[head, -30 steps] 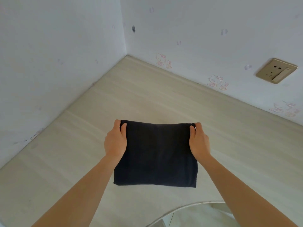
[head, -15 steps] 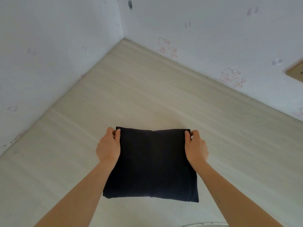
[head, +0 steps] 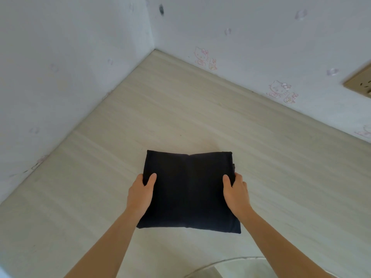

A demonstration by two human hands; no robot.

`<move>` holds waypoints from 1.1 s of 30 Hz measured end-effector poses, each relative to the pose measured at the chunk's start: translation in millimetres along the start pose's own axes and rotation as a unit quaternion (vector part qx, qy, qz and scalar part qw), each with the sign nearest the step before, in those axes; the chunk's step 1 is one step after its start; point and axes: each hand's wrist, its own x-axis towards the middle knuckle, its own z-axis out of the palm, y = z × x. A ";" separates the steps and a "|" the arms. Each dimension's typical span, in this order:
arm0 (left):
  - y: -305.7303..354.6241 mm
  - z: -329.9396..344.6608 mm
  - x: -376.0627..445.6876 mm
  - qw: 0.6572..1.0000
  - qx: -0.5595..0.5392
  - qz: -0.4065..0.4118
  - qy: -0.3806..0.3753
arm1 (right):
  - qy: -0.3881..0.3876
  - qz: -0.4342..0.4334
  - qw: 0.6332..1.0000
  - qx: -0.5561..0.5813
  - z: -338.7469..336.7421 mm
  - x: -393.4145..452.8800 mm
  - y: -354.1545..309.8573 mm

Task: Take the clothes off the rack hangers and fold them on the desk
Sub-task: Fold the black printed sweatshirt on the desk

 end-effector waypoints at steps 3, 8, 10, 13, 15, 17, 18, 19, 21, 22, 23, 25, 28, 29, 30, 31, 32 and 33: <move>1.5 -1.6 -4.2 0.993 -0.097 -0.046 -0.047 | -0.014 0.014 0.998 0.051 -0.8 -4.3 -0.7; -11.5 -5.6 -18.5 0.976 -0.170 -0.102 -0.095 | -0.019 0.062 0.988 0.139 -7.7 -24.0 16.0; -18.2 -5.9 -25.8 0.974 -0.172 -0.100 -0.107 | -0.020 0.086 0.980 0.179 -8.1 -36.9 26.7; -28.3 -7.4 -39.8 0.975 -0.163 -0.087 -0.123 | -0.005 0.117 0.968 0.221 -6.5 -65.1 45.6; -34.6 -10.6 -53.0 0.975 -0.154 -0.074 -0.140 | 0.019 0.125 0.963 0.238 -2.9 -90.7 60.8; -41.3 -12.1 -62.8 0.976 -0.145 -0.064 -0.151 | 0.040 0.132 0.957 0.255 1.7 -111.6 75.1; -46.3 -13.2 -73.3 0.976 -0.138 -0.052 -0.162 | 0.053 0.131 0.953 0.267 5.0 -128.4 85.8; -49.3 -13.4 -79.5 0.975 -0.135 -0.044 -0.168 | 0.060 0.130 0.951 0.275 7.0 -138.6 92.9; -56.6 -12.5 -93.5 0.975 -0.127 -0.028 -0.183 | 0.084 0.132 0.942 0.296 10.6 -163.1 111.0; -60.2 -11.7 -100.1 0.973 -0.125 -0.024 -0.190 | 0.096 0.133 0.938 0.305 11.8 -173.3 118.7; -64.7 -10.5 -111.1 0.972 -0.121 -0.019 -0.200 | 0.109 0.136 0.934 0.312 12.4 -187.0 128.7; -71.9 -4.8 -131.7 0.970 -0.107 -0.006 -0.216 | 0.132 0.138 0.926 0.324 10.8 -213.7 149.5; -76.2 5.0 -157.2 0.967 -0.089 0.008 -0.239 | 0.156 0.146 0.911 0.352 7.1 -244.4 175.7; -75.4 11.8 -168.5 0.965 -0.078 0.015 -0.252 | 0.167 0.152 0.902 0.368 4.4 -256.5 188.0; -74.5 19.6 -179.3 0.963 -0.064 0.023 -0.262 | 0.178 0.161 0.893 0.381 1.2 -269.3 199.6; -73.5 26.6 -188.4 0.961 -0.054 0.029 -0.271 | 0.184 0.172 0.883 0.396 -0.4 -278.9 211.6; -73.2 33.7 -197.1 0.958 -0.046 0.035 -0.281 | 0.189 0.183 0.875 0.406 -3.0 -287.9 221.3; -72.8 43.9 -208.4 0.954 -0.035 0.043 -0.295 | 0.199 0.193 0.864 0.420 -6.7 -298.2 235.8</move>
